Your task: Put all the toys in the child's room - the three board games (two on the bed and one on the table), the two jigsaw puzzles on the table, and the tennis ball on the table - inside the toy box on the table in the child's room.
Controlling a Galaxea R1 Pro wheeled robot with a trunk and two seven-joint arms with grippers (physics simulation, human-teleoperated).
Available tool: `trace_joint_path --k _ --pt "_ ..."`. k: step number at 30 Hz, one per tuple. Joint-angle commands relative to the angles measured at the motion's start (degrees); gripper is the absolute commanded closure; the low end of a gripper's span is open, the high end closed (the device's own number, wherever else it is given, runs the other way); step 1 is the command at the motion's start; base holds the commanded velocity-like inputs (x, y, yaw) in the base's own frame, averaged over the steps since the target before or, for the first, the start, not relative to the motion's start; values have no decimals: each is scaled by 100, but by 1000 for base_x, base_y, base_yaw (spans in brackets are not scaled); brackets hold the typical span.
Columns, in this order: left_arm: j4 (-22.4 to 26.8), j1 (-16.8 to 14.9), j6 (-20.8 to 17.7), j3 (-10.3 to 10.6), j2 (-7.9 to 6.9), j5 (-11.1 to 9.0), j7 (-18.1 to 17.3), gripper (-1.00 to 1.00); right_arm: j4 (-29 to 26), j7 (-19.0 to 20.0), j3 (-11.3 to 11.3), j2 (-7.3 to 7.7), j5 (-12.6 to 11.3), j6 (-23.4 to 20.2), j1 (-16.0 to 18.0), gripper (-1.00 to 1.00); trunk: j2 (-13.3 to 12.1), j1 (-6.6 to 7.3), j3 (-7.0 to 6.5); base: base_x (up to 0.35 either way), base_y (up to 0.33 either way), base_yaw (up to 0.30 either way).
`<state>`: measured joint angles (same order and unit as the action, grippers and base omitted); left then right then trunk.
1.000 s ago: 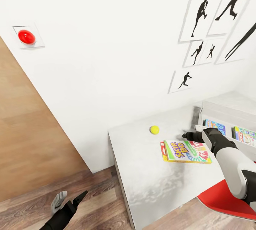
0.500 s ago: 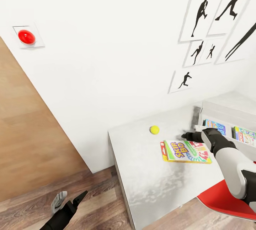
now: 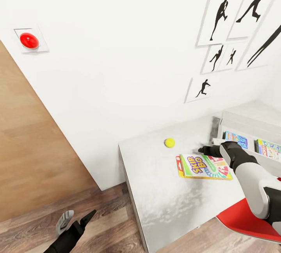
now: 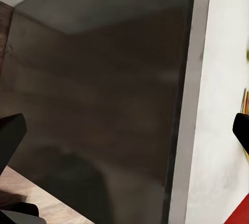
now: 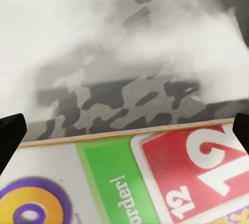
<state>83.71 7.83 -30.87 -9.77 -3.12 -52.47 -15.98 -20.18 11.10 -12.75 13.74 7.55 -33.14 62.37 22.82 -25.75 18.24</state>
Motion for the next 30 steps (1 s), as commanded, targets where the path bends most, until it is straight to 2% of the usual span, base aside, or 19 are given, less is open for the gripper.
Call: trace_joint_path --k 1,30 --pt "5 -1 -42 -8 1 -36 -2 -100 -6 42 -42 -5 61 -27 3 -100 10 -3 9 0 0 0" --pt "5 -1 51 -8 -2 -36 -2 -100 129 41 -35 -36 71 18 -5 -100 10 -3 9 0 0 0"
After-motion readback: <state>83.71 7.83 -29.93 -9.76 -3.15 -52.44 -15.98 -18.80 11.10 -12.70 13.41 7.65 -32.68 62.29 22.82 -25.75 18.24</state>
